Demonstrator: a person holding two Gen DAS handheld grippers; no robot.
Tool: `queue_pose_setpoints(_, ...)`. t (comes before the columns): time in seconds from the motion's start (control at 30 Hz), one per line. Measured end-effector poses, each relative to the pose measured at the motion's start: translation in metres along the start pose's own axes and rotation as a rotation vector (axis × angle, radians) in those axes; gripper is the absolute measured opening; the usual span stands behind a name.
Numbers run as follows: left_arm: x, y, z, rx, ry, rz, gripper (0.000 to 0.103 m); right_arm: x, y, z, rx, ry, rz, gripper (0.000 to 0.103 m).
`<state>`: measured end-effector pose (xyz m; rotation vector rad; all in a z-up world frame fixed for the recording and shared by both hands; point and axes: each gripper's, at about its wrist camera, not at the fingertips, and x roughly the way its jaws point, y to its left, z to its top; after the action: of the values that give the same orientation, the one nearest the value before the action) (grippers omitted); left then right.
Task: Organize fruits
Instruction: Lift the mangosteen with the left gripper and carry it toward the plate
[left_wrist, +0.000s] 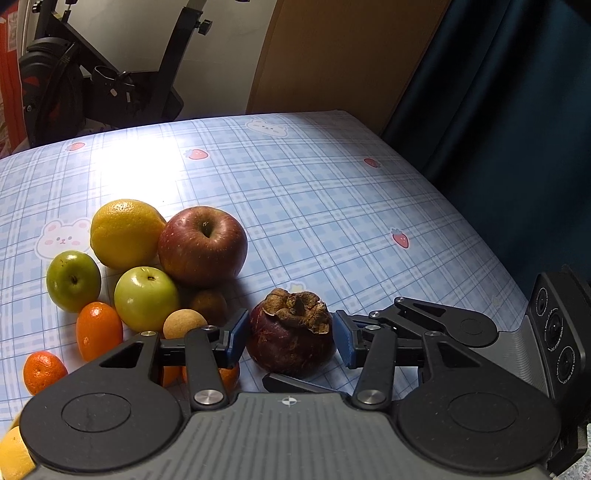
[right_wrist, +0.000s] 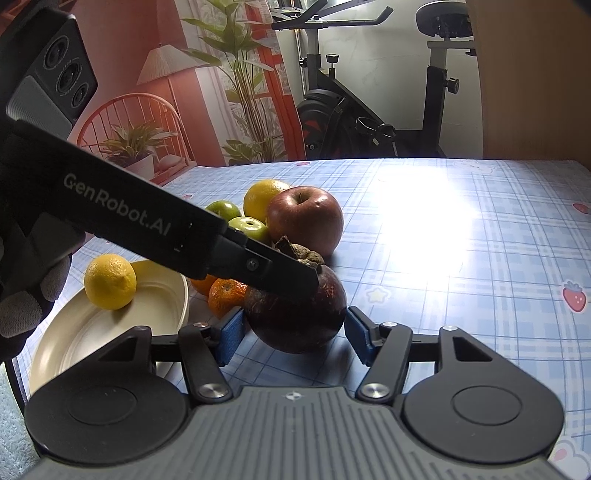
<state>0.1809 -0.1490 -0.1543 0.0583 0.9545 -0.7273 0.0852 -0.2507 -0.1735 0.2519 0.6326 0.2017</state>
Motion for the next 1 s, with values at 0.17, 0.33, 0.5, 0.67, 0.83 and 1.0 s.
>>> queue_pose_setpoints(0.17, -0.018, -0.002, 0.003, 0.009, -0.025, -0.001, 0.051, -0.009, 0.006, 0.011, -0.019, -0.021, 0.005, 0.062)
queue_pose_setpoints(0.33, -0.045, 0.004, -0.001, 0.004, -0.053, 0.027, 0.051, -0.011, 0.025, 0.02, -0.049, -0.033, 0.04, 0.062)
queue_pose_setpoints(0.5, -0.075, 0.025, -0.014, -0.02, -0.067, 0.069, 0.051, 0.0, 0.056, 0.025, -0.098, -0.024, 0.089, 0.062)
queue_pose_setpoints(0.67, -0.095, 0.05, -0.028, -0.064, -0.067, 0.108, 0.051, 0.021, 0.088, 0.024, -0.149, 0.002, 0.138, 0.062)
queue_pose_setpoints(0.83, -0.103, 0.074, -0.04, -0.106, -0.049, 0.134, 0.051, 0.043, 0.109, 0.018, -0.196, 0.042, 0.164, 0.062)
queue_pose_setpoints(1.0, -0.099, 0.088, -0.047, -0.13, -0.034, 0.127, 0.051, 0.055, 0.113, 0.013, -0.211, 0.074, 0.167, 0.062)
